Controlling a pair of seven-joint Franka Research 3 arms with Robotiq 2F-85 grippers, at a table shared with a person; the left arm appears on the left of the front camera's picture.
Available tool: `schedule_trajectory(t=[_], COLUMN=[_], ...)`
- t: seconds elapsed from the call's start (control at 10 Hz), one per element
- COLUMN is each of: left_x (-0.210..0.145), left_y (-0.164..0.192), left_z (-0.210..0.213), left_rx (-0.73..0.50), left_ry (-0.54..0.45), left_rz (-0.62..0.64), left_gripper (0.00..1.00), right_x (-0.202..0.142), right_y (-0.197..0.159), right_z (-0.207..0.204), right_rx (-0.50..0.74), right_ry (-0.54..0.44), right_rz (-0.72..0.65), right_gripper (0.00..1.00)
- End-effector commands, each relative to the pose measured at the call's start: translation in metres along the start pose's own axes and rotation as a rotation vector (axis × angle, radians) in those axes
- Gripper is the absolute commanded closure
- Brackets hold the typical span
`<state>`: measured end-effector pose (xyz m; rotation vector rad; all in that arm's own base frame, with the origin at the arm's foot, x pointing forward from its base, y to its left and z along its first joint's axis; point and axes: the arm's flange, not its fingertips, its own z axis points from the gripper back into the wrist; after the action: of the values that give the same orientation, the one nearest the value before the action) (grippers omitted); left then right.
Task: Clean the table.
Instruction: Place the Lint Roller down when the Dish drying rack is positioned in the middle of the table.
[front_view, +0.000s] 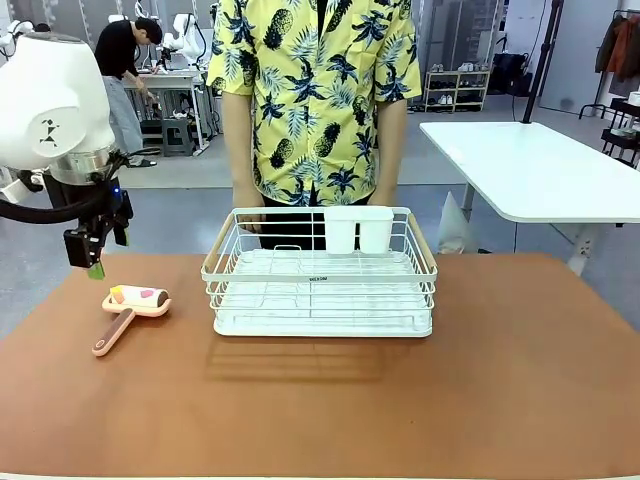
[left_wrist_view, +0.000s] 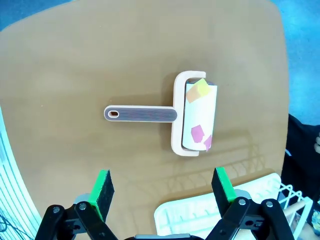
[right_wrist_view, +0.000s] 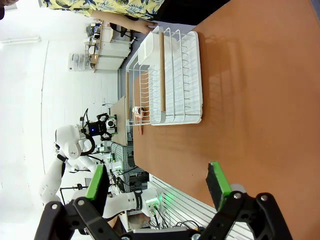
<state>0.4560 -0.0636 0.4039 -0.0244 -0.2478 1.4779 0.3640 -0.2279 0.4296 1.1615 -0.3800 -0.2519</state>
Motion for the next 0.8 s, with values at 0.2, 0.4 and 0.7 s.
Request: schedule_trajectory(t=[0.2, 0.4, 0.7], left_x=[0.0022, 0.0022, 0.0022], left_y=[0.0018, 0.0018, 0.0018], left_z=[-0.0059, -0.0059, -0.0059], left_rx=[-0.003, -0.003, -0.003], left_ry=[0.002, 0.002, 0.002], left_rz=[0.005, 0.005, 0.005], left_gripper=[0.00, 0.00, 0.00], right_x=[0.0007, 0.0007, 0.0007], right_y=[0.0022, 0.0022, 0.0022], right_z=[0.0006, 0.0006, 0.0006], right_rx=[0.014, 0.014, 0.014], right_ry=[-0.004, -0.004, -0.004], right_rz=[0.019, 0.019, 0.019], right_gripper=[0.00, 0.00, 0.00])
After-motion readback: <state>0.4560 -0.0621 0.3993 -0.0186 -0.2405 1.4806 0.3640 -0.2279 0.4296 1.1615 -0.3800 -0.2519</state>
